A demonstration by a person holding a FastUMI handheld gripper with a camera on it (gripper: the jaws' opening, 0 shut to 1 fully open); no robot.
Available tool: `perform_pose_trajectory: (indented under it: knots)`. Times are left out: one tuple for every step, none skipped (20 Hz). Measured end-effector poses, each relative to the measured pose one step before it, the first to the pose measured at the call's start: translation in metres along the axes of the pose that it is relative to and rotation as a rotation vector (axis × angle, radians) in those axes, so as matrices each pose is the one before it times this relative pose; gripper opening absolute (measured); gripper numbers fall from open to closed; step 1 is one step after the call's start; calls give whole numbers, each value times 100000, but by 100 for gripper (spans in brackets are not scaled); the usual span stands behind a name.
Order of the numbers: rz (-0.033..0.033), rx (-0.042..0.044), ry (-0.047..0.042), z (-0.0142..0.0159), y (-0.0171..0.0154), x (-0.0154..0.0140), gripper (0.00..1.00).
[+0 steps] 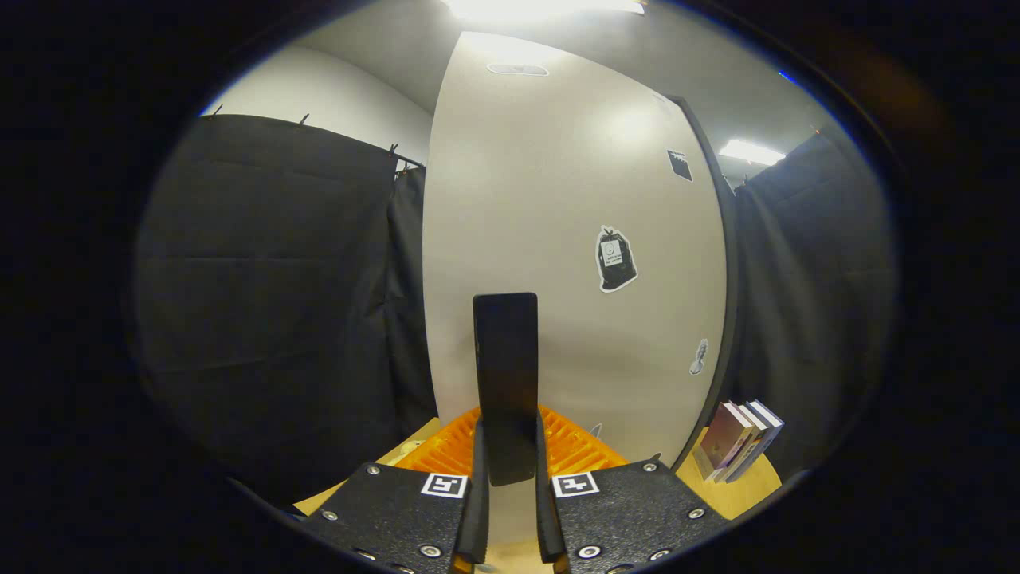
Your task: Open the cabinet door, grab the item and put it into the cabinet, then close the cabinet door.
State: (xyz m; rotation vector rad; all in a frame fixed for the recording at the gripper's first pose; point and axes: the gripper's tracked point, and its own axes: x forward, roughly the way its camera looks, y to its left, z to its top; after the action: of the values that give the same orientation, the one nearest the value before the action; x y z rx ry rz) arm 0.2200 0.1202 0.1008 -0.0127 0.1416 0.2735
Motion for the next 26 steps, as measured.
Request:
perform_pose_trajectory:
  knots:
    - [-410, 635, 46, 103, -238, -447, 25]
    - [-439, 420, -183, 113, -273, -479, 25]
    - [-517, -129, -19, 4, -230, -387, 25]
    - [-649, -454, 274, 8, -351, -359, 25]
    - [-721, 98, 257, -148, -321, -345, 24]
    - [-407, 331, 189, -77, -252, -422, 24]
    - [-234, 472, -33, -79, -342, -423, 24]
    - [-376, 537, -167, -1, -344, -365, 24]
    - [-415, 248, -298, -15, -449, -416, 24]
    - [-477, 507, -102, -13, -404, -389, 24]
    - [-577, 401, -86, -63, -407, -403, 24]
    - [-690, 105, -154, 25, -476, -426, 24]
    - [-815, 60, -191, 51, -405, -528, 24]
    - [-862, 46, -158, -99, -564, -487, 24]
    - [-1057, 148, -206, 31, -610, -507, 24]
    - [-1070, 745, -41, 38, -609, -356, 24]
    - [-697, 1171, -78, 43, -488, -412, 24]
    - [-491, 708, 55, -172, -466, -286, 23]
    - [-741, 118, -110, 46, -718, -270, 22]
    - [-1244, -298, -248, 89, -681, -488, 21]
    - [-1886, -584, -414, 68, -686, -389, 20]
    - [-2278, -814, -377, 109, -836, -420, 19]
    - [-2718, -1003, -456, 9, -938, -203, 17]
    - [-2968, -1239, -294, 60, -1046, -147, 17]
    - [-3085, -1128, -57, -81, -983, 23, 17]
    - [-2433, -743, -354, 23, -761, -180, 17]
